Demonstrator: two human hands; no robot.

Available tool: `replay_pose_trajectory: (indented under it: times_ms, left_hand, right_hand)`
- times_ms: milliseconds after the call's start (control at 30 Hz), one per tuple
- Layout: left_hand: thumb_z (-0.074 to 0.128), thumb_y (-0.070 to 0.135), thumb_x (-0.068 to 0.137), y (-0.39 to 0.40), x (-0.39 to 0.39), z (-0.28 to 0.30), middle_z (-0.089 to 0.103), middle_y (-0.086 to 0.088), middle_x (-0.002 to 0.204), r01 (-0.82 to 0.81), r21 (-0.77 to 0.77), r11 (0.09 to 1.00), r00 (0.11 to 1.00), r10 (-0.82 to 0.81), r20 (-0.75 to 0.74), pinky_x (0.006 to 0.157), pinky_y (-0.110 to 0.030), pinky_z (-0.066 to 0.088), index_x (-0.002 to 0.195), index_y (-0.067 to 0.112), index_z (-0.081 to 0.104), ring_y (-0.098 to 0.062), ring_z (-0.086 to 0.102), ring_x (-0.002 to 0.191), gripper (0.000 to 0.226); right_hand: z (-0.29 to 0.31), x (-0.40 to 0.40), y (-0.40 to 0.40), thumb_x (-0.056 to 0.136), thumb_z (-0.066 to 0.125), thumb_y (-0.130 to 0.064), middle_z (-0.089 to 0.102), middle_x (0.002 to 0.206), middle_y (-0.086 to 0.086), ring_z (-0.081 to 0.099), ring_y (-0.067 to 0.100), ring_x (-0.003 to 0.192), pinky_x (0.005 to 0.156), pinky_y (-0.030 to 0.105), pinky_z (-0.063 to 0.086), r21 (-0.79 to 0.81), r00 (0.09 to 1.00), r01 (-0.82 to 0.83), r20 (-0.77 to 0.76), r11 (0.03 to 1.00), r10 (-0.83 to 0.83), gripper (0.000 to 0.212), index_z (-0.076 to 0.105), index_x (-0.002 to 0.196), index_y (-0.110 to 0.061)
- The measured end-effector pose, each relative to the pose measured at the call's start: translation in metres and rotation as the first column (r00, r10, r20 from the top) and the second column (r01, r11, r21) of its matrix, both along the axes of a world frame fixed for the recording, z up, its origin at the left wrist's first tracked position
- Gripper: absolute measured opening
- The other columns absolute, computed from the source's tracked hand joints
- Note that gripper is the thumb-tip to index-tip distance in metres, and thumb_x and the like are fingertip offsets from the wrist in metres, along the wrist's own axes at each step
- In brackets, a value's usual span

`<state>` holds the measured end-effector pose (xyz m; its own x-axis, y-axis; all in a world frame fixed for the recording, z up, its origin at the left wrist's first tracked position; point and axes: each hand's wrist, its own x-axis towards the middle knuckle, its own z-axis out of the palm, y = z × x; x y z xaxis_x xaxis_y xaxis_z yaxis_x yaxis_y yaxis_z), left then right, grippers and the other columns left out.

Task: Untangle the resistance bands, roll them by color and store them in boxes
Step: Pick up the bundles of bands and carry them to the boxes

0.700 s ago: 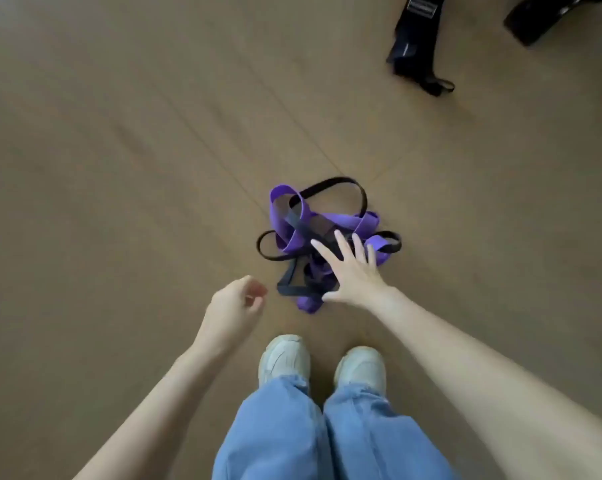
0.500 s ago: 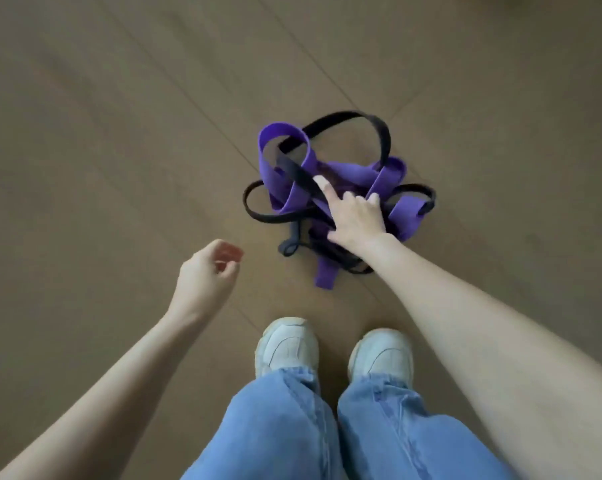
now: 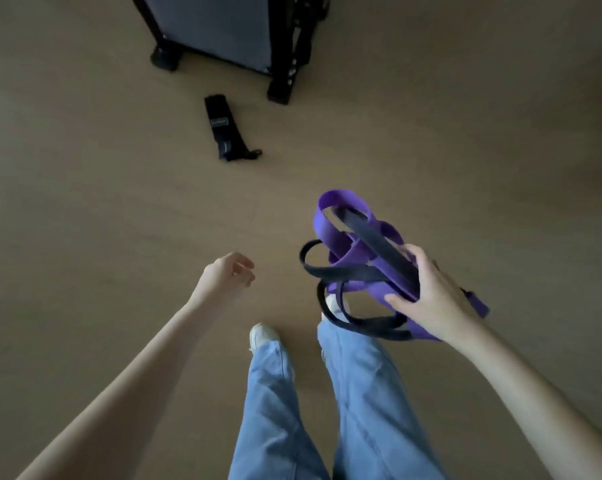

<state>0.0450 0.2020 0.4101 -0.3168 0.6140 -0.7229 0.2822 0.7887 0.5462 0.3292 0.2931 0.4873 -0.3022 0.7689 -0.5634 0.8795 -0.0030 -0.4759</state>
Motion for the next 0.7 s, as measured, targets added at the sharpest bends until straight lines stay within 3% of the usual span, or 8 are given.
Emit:
replay_pose_trajectory:
  times_ms: [100,167,267,333,400,500,667,700]
  left_hand:
    - [0.045,0.0,0.084,0.083,0.051,0.069,0.065,0.008,0.068,0.121,0.128,0.984,0.992,-0.123,0.006,0.063,-0.025,0.043,0.072,0.028,0.056,-0.014,0.06,0.067,0.032]
    - [0.044,-0.002,0.085,0.142,0.099,0.095,0.065,0.008,0.065,0.186,0.193,0.963,0.979,-0.197,0.042,0.064,-0.027,0.042,0.071,0.026,0.056,-0.014,0.06,0.064,0.034]
    - [0.044,-0.002,0.087,0.218,0.181,0.117,0.065,0.012,0.055,0.257,0.251,0.933,0.954,-0.287,0.087,0.061,-0.025,0.044,0.072,0.023,0.059,-0.005,0.062,0.056,0.033]
    - [0.046,-0.001,0.087,0.263,0.236,0.126,0.067,0.011,0.062,0.331,0.308,0.892,0.926,-0.371,0.077,0.064,-0.025,0.044,0.073,0.024,0.061,0.0,0.062,0.055,0.033]
    - [0.048,-0.002,0.087,0.306,0.279,0.136,0.068,0.007,0.068,0.349,0.333,0.876,0.913,-0.398,0.09,0.065,-0.024,0.045,0.075,0.023,0.063,0.0,0.062,0.056,0.031]
    - [0.048,-0.002,0.087,0.362,0.325,0.149,0.067,0.004,0.07,0.305,0.335,0.891,0.931,-0.353,0.092,0.062,-0.019,0.046,0.076,0.02,0.064,0.002,0.061,0.053,0.029]
    - [0.046,-0.005,0.088,0.447,0.368,0.137,0.067,0.0,0.068,0.206,0.291,0.934,0.971,-0.232,0.059,0.056,-0.017,0.045,0.074,0.017,0.063,-0.002,0.06,0.05,0.031]
    - [0.046,-0.006,0.088,0.468,0.376,0.129,0.067,0.0,0.067,0.213,0.275,0.938,0.971,-0.233,0.044,0.055,-0.017,0.045,0.073,0.017,0.063,-0.004,0.06,0.052,0.032]
  right_hand:
    - [0.07,0.079,0.012,0.072,0.076,-0.019,0.059,0.1,-0.007,0.06,0.021,0.092,0.073,0.024,0.036,0.132,0.962,0.272,-0.037,0.953,-0.27,0.067,0.042,0.13,-0.02]
    - [0.092,0.13,0.023,0.072,0.076,-0.015,0.062,0.08,-0.009,0.061,0.022,0.079,0.066,0.026,0.037,0.197,0.87,0.492,-0.126,0.848,-0.476,0.037,0.053,0.098,-0.026]
    - [0.098,0.202,0.047,0.071,0.077,-0.013,0.058,0.064,-0.007,0.058,0.019,0.064,0.058,0.028,0.04,0.182,0.707,0.705,-0.244,0.685,-0.663,0.033,0.047,0.075,-0.025]
    - [0.101,0.242,0.082,0.071,0.077,-0.01,0.058,0.067,-0.009,0.055,0.015,0.064,0.059,0.02,0.039,0.173,0.662,0.746,-0.304,0.643,-0.685,0.03,0.052,0.081,-0.023]
    - [0.104,0.272,0.127,0.073,0.076,-0.008,0.058,0.079,-0.007,0.054,0.017,0.074,0.064,0.022,0.037,0.177,0.68,0.727,-0.313,0.663,-0.663,0.034,0.055,0.098,-0.017]
    - [0.106,0.308,0.201,0.076,0.071,-0.011,0.056,0.09,0.003,0.055,0.023,0.082,0.066,0.03,0.038,0.169,0.739,0.667,-0.281,0.726,-0.613,0.031,0.05,0.099,-0.012]
    - [0.112,0.343,0.323,0.078,0.07,-0.015,0.061,0.092,0.003,0.056,0.021,0.083,0.072,0.032,0.043,0.215,0.813,0.575,-0.264,0.79,-0.519,0.036,0.052,0.108,-0.009]
    - [0.11,0.349,0.348,0.077,0.07,-0.017,0.061,0.089,0.001,0.056,0.019,0.08,0.07,0.027,0.042,0.232,0.823,0.56,-0.264,0.795,-0.503,0.036,0.052,0.107,-0.009]
